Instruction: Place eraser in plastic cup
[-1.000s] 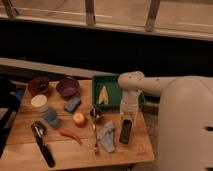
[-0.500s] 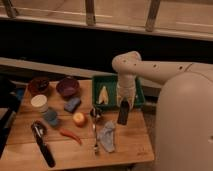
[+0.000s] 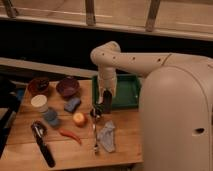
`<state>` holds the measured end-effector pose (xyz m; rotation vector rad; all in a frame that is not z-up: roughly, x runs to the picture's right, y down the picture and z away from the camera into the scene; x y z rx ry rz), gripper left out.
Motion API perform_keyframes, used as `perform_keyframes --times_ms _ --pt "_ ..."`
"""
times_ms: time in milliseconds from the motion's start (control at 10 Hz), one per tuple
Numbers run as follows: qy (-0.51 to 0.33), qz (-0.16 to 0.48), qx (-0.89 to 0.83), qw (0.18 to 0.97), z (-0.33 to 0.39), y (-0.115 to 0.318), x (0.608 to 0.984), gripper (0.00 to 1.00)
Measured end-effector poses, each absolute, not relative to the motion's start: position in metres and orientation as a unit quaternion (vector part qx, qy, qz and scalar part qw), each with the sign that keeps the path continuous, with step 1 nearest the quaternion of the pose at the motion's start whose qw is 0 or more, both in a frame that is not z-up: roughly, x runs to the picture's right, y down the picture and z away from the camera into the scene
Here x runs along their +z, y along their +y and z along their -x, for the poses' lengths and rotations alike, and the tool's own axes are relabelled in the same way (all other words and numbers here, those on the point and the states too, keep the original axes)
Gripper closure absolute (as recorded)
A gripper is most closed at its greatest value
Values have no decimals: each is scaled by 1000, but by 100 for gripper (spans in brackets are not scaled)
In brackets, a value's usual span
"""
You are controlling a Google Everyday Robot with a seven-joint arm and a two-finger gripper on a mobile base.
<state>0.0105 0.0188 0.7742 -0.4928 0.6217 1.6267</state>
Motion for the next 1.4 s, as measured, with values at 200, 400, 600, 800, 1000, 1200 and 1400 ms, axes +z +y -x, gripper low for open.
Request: perform_keyframes --times_ms 200,400,600,800,1000,1200,1400 --pt "233 218 682 659 43 1 764 100" --pt "218 225 675 668 62 -4 760 100" --pt "220 222 675 668 58 -4 760 100" --pt "219 225 675 667 61 -4 759 100" --pt "208 225 674 672 62 -5 759 100" --pt "170 234 657 696 81 -9 761 100" --pt "129 251 632 722 123 -18 765 100"
